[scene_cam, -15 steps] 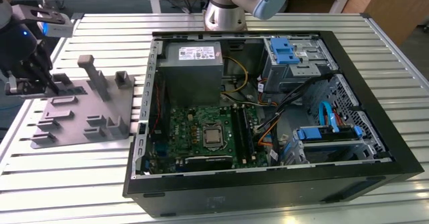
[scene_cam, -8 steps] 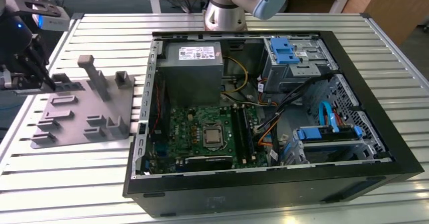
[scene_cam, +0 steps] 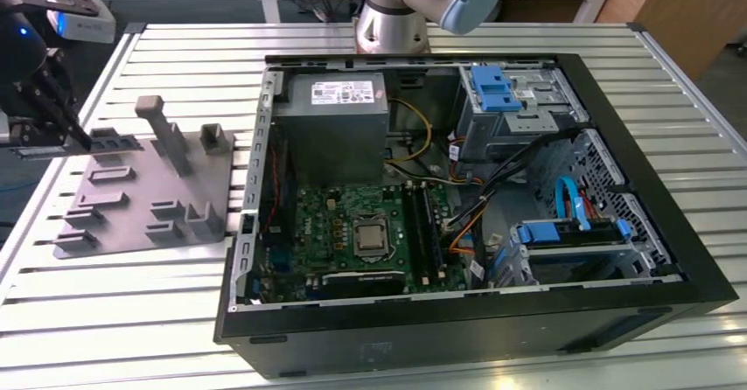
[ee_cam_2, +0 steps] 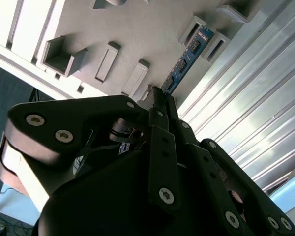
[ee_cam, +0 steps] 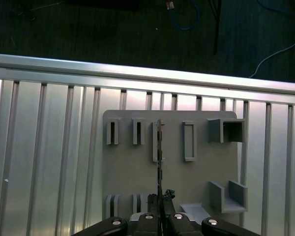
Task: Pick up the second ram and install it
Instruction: 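Pick up the second ram and move it above second insertion slot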
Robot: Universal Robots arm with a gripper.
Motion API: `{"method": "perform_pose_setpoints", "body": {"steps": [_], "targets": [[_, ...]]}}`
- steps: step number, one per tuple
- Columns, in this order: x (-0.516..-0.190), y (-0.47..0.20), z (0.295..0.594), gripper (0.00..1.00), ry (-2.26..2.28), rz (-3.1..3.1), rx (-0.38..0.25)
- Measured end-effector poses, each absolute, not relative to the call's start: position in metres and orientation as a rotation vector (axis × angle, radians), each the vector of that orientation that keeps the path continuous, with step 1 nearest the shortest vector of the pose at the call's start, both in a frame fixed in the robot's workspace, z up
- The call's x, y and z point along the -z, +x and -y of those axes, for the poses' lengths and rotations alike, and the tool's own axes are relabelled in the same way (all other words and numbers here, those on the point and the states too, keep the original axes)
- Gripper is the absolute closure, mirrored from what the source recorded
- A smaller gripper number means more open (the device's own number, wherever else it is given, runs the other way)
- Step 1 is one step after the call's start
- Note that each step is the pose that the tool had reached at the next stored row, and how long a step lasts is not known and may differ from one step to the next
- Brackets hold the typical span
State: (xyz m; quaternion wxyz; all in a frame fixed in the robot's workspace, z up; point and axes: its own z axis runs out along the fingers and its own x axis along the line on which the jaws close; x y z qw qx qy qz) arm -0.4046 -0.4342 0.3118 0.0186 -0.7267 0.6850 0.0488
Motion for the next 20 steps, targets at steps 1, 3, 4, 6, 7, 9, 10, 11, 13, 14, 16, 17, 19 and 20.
{"method": "perform_pose_setpoints", "body": {"steps": [1, 3, 4, 6, 7, 9, 10, 11, 13, 14, 16, 17, 19, 20], "targets": [[-0.313, -0.405, 0.434, 0.86, -2.256, -2.127, -0.152], [-0.316, -0.405, 0.434, 0.86, -2.256, -2.127, -0.152], [-0.318, -0.405, 0.434, 0.86, -2.256, -2.126, -0.152], [-0.321, -0.405, 0.434, 0.86, -2.256, -2.126, -0.153], [-0.323, -0.405, 0.434, 0.86, -2.256, -2.126, -0.153], [-0.326, -0.405, 0.434, 0.86, -2.255, -2.126, -0.153], [-0.327, -0.405, 0.434, 0.86, -2.255, -2.126, -0.154], [-0.329, -0.405, 0.434, 0.86, -2.255, -2.126, -0.154], [-0.332, -0.405, 0.434, 0.86, -2.255, -2.125, -0.154], [-0.334, -0.405, 0.434, 0.86, -2.255, -2.125, -0.154], [-0.337, -0.405, 0.434, 0.86, -2.255, -2.125, -0.155], [-0.338, -0.405, 0.434, 0.86, -2.255, -2.125, -0.155], [-0.342, -0.405, 0.434, 0.86, -2.255, -2.125, -0.155], [-0.343, -0.405, 0.434, 0.86, -2.254, -2.125, -0.155]]}}
